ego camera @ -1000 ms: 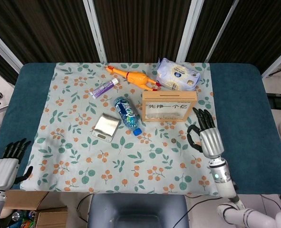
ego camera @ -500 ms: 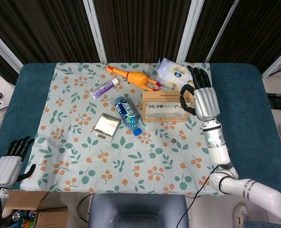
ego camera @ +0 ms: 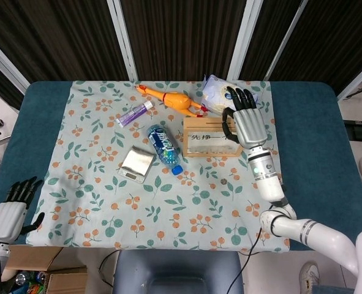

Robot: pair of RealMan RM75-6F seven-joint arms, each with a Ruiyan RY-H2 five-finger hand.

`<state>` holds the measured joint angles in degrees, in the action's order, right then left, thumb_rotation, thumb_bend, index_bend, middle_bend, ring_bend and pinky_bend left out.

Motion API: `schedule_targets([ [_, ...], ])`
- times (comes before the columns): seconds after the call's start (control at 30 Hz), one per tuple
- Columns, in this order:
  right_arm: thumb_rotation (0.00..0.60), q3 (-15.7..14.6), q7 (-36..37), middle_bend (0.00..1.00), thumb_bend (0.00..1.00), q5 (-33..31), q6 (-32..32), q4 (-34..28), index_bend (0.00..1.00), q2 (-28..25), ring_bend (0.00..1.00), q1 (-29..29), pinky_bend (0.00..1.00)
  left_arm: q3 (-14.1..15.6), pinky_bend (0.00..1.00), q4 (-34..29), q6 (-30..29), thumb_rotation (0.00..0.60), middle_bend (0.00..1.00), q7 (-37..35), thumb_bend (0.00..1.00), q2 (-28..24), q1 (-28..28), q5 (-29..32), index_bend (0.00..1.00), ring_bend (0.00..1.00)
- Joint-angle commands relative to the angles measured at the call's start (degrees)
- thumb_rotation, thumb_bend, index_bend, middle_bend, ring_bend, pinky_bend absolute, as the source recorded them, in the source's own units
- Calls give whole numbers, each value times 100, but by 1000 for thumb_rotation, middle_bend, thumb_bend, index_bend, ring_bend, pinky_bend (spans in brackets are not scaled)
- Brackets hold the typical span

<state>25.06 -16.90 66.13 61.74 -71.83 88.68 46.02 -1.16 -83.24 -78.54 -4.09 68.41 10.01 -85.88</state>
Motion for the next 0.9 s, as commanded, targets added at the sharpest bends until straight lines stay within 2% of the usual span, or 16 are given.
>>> schedule_targets([
  [0.03,600,-36,-2,158,610,-27,-6,64,798,27,0,36,0,2,0,6,0,600,0,2,372,5,2,-3,0,0],
  [0.5,600,-116,129,158,610,-112,-55,410,798,151,0,179,0,-10,0,30,34,600,0,0,372,7,18,37,0,0],
  [0.57,600,-133,151,158,610,-131,-73,458,771,169,0,194,0,-13,0,26,41,600,0,2,372,7,24,40,0,0],
  [0.67,600,-219,185,159,610,-157,-205,490,567,134,0,198,0,-13,0,23,53,600,0,17,373,2,30,48,0,0],
  [0.77,600,-247,260,147,610,-165,-247,444,261,67,0,183,0,-16,0,4,56,600,0,33,374,-5,35,51,0,0],
  [0.87,600,-257,433,124,610,-68,-113,359,67,14,0,128,0,-19,0,-14,53,600,0,51,373,-11,38,53,0,0],
  [0.9,600,-260,498,120,610,-12,-33,307,34,-12,0,97,0,-20,0,-20,53,600,0,54,372,-14,39,55,0,0],
])
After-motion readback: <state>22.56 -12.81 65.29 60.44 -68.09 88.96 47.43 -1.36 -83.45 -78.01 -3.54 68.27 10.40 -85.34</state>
